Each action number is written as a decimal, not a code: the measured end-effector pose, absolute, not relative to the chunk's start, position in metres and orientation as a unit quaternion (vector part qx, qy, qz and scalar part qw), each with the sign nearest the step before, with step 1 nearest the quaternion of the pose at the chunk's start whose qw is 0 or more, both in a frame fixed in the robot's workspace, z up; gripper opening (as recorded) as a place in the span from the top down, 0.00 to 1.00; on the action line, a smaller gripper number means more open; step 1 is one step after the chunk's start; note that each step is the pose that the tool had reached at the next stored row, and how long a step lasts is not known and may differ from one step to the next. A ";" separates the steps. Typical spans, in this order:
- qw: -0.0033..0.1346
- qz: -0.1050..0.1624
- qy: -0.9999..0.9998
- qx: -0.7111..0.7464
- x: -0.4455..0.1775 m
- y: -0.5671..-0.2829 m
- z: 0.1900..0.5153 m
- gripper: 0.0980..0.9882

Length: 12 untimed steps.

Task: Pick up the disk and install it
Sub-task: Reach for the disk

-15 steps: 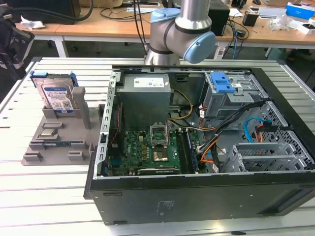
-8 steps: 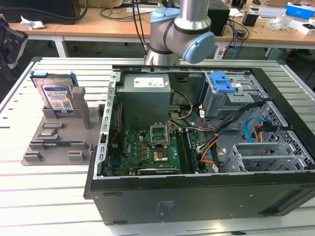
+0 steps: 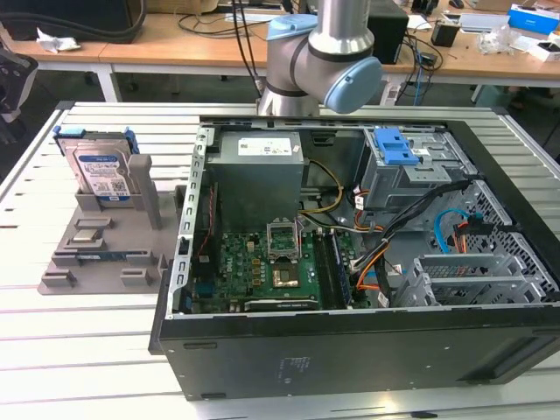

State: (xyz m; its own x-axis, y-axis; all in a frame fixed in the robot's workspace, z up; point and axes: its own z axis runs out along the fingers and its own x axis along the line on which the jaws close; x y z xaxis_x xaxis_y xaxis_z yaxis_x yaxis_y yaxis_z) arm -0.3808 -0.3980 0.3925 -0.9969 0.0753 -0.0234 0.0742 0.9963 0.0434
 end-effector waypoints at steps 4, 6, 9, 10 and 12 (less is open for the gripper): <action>0.013 0.021 0.999 0.037 -0.387 -0.398 0.392 0.99; 0.013 0.021 0.999 0.037 -0.389 -0.398 0.392 0.99; 0.012 0.021 0.999 0.037 -0.392 -0.398 0.392 0.99; 0.013 0.021 0.999 0.037 -0.394 -0.398 0.392 0.99; 0.012 0.021 0.999 0.037 -0.396 -0.398 0.392 0.99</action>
State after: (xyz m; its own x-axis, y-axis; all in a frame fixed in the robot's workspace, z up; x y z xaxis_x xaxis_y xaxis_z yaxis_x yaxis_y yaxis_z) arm -0.3963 -0.3980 0.3924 -0.9969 0.0752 -0.0233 0.0742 0.9963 0.0434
